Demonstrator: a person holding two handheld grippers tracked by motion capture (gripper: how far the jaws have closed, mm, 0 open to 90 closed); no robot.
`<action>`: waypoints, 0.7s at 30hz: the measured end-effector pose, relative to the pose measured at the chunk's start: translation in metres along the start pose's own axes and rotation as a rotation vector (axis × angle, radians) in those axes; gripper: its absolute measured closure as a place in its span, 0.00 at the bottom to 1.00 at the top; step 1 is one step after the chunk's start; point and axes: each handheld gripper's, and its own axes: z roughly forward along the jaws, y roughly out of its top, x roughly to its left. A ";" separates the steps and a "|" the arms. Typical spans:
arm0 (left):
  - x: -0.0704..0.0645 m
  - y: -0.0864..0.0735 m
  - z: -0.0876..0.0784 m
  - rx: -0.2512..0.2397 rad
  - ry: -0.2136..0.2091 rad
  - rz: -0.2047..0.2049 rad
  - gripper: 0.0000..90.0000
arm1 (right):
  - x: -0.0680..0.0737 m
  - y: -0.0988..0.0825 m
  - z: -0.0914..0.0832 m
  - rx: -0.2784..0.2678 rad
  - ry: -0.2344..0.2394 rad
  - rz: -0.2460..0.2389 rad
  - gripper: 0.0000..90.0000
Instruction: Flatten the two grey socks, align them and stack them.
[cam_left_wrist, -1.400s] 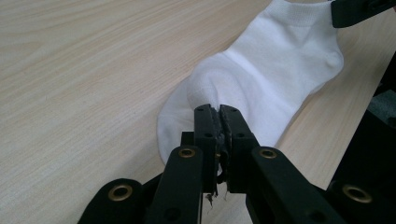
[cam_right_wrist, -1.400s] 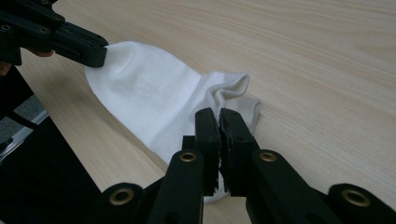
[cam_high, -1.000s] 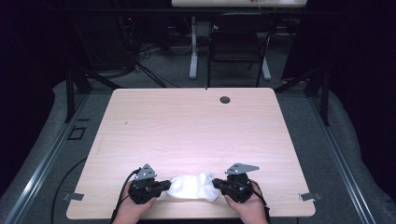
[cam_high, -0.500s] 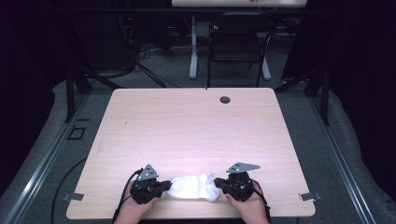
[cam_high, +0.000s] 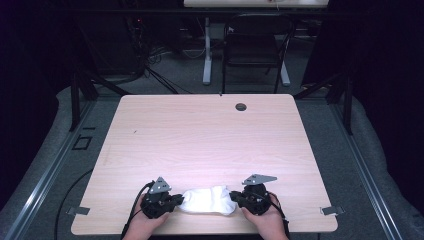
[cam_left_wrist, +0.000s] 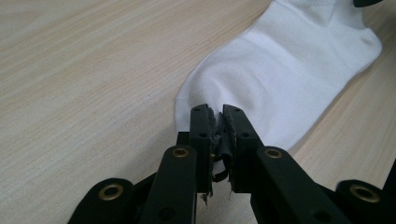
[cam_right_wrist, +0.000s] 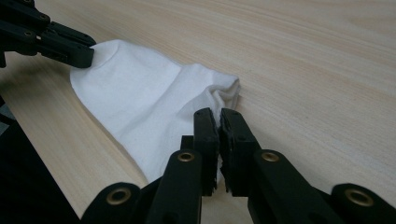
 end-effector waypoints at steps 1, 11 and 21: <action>0.000 0.000 0.000 -0.001 0.000 0.000 0.92 | -0.001 0.000 0.000 0.004 -0.004 -0.001 0.95; 0.001 0.004 -0.009 -0.051 -0.009 -0.005 0.81 | -0.001 0.001 -0.001 -0.037 -0.009 0.003 0.83; -0.011 0.007 -0.010 -0.073 -0.035 0.044 0.71 | 0.015 0.007 -0.004 -0.115 0.013 -0.099 0.77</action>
